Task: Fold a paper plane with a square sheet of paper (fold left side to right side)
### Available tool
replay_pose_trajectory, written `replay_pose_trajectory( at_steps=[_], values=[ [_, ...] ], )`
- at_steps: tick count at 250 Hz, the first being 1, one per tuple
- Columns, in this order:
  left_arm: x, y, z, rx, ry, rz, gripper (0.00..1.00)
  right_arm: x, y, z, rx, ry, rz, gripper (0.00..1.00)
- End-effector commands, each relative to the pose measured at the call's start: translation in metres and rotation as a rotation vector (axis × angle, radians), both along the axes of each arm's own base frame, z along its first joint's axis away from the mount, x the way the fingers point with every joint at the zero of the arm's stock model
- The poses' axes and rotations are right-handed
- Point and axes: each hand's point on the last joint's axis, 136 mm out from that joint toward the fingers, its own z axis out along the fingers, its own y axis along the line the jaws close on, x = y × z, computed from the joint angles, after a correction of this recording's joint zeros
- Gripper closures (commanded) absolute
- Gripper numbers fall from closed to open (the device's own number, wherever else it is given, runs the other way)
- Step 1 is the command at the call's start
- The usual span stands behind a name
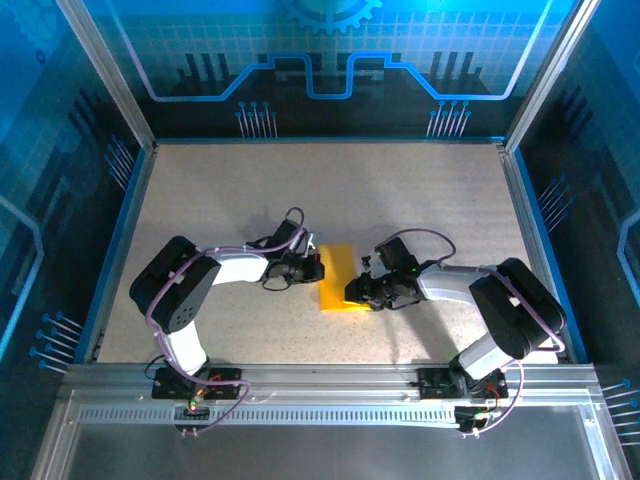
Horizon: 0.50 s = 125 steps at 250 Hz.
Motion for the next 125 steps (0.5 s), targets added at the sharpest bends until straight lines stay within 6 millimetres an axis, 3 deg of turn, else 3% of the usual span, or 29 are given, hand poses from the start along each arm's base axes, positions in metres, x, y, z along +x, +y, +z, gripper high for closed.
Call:
replay_pose_trajectory(
  at_steps=[1, 125],
  values=[
    [-0.0175, 0.0073, -0.0156, 0.044, 0.053, -0.016, 1.00, 0.0058, -0.0002, 0.0036, 0.035, -0.002, -0.019, 0.64],
    [-0.0177, 0.0068, -0.0152, 0.040, 0.052, -0.017, 1.00, 0.0090, -0.0014, 0.0018, 0.056, 0.004, -0.034, 0.64]
  ],
)
